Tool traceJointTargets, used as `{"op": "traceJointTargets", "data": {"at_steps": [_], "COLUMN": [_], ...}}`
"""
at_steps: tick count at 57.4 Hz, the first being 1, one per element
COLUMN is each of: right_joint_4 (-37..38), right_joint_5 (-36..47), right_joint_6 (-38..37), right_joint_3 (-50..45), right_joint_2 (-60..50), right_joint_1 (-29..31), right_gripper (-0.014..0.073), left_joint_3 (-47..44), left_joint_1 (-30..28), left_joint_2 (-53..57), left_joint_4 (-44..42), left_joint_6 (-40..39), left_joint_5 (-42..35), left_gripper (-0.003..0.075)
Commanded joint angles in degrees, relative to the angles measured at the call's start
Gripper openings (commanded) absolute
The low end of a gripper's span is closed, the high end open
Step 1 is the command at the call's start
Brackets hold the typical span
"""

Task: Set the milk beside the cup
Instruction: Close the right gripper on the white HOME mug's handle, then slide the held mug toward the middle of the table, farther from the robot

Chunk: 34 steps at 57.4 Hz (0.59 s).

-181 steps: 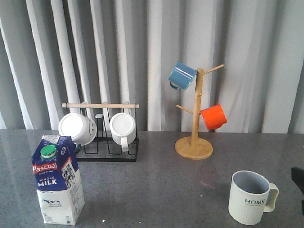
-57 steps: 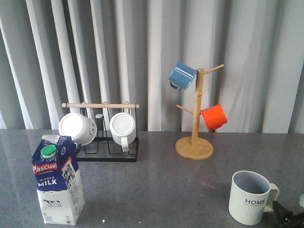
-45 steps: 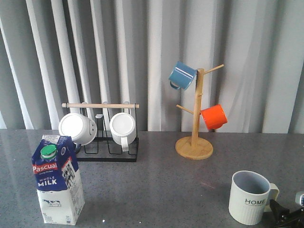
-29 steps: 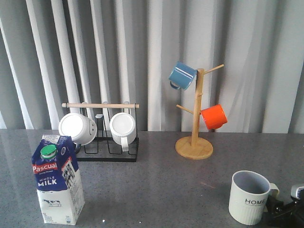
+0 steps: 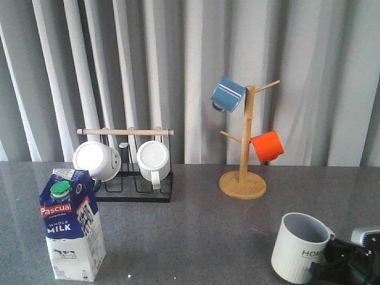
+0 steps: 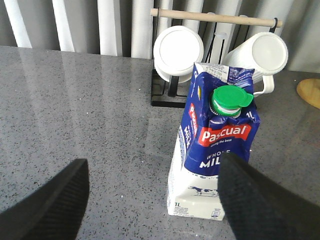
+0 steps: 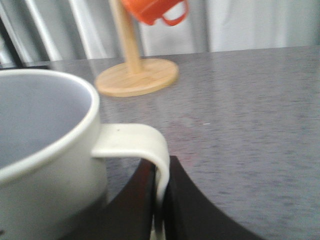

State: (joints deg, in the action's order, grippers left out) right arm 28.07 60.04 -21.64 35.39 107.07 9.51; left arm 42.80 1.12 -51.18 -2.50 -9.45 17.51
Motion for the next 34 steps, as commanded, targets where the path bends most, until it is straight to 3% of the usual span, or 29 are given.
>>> {"op": "traceJointTargets", "data": {"at_steps": [1, 8, 17, 24, 34], "right_joint_4": [-2.6, -12.0, -31.4, -44.9, -55.3], "right_joint_5": [3.8, 1.8, -0.6, -4.9, -10.6], "right_joint_6": [-0.5, 1.2, 7.1, 16.2, 27.5], "right_joint_3": [1.2, 1.2, 2.1, 6.0, 12.8], "right_joint_2": [-3.4, -3.6, -3.6, -3.4, -1.7], "right_joint_1": [-4.4, -11.6, -22.6, -29.9, -36.7], "right_gripper": [-0.0006, -0.0006, -0.0006, -0.0006, -0.0006], "left_joint_3": [2.1, 2.1, 2.1, 2.1, 2.1], "left_joint_1": [0.3, 0.3, 0.3, 0.3, 0.3], "left_joint_2": [0.5, 0.5, 0.5, 0.5, 0.5], "left_joint_4": [0.4, 0.4, 0.4, 0.4, 0.4], "left_joint_6": [-0.4, -0.4, -0.4, -0.4, -0.4], "left_joint_5": [-4.3, -4.3, -4.3, -4.3, -4.3], "left_gripper": [0.0523, 0.0523, 0.0523, 0.0523, 0.0523]}}
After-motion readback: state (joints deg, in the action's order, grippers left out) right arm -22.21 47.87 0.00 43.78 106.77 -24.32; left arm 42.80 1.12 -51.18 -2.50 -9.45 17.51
